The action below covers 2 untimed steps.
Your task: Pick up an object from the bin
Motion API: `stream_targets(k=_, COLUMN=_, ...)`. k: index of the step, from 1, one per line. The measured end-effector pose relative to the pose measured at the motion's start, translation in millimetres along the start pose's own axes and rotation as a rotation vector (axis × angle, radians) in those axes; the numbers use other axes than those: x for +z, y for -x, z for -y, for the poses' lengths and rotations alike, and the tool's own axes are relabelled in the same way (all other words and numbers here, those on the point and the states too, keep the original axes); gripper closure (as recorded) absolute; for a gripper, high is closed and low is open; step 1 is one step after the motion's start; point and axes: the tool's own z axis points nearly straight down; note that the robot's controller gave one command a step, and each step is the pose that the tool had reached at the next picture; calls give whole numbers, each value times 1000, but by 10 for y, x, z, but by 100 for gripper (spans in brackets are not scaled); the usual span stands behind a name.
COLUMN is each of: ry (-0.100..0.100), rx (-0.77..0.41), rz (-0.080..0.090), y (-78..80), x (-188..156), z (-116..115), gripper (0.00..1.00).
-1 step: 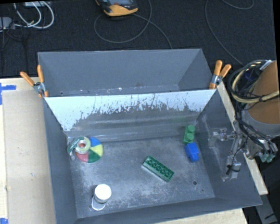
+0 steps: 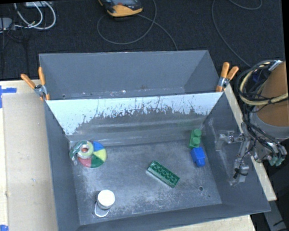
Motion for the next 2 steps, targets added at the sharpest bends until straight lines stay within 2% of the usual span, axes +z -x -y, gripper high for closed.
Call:
stream_targets(k=1, ry=0, rx=30, rz=0, y=58, x=686, z=-291, gripper=0)
stream_targets(k=2, ry=1, rx=-35, rz=-5, y=37, x=740, z=-950, gripper=0)
